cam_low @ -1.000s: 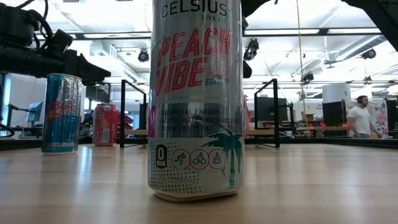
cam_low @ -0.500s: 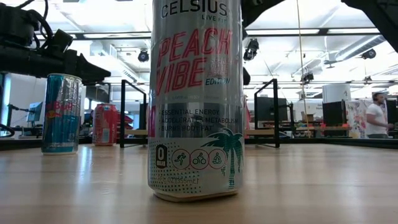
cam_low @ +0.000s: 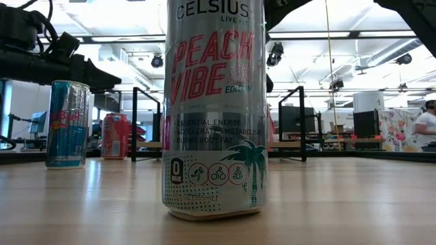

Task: Place canned beverage on shelf
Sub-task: Put the bottom red soda can on the shelf

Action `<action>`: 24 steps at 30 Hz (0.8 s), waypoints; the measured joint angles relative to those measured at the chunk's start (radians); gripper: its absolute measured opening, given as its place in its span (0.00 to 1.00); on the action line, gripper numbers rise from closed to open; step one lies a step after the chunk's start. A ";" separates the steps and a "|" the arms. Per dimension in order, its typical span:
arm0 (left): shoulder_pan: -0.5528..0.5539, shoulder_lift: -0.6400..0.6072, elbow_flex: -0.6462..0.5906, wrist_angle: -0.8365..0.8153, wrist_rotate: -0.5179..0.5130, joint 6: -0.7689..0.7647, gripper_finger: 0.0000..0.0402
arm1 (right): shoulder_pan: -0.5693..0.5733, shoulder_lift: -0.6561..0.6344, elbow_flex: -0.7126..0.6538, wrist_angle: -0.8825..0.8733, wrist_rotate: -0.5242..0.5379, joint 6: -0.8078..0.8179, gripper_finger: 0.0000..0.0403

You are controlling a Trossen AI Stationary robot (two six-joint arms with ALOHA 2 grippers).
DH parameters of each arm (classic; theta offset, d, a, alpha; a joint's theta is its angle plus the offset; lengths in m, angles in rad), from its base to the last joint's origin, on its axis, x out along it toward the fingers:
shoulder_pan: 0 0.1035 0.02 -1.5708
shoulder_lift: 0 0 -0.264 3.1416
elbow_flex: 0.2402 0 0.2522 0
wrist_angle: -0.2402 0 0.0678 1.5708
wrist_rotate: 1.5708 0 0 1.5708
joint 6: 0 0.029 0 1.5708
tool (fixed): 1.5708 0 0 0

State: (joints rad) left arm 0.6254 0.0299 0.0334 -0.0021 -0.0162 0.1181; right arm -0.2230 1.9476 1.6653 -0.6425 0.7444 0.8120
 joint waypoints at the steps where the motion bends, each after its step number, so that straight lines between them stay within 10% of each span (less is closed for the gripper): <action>1: 0.000 0.000 0.000 0.000 0.000 0.000 0.99 | 0.000 0.000 0.000 0.000 0.000 0.006 0.72; 24: 0.000 0.000 0.000 0.000 0.000 0.000 0.99 | 0.000 0.002 0.000 -0.019 0.094 0.192 0.76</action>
State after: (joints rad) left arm 0.6254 0.0299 0.0334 -0.0017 -0.0158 0.1183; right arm -0.2230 1.9491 1.6653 -0.6616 0.8383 1.0040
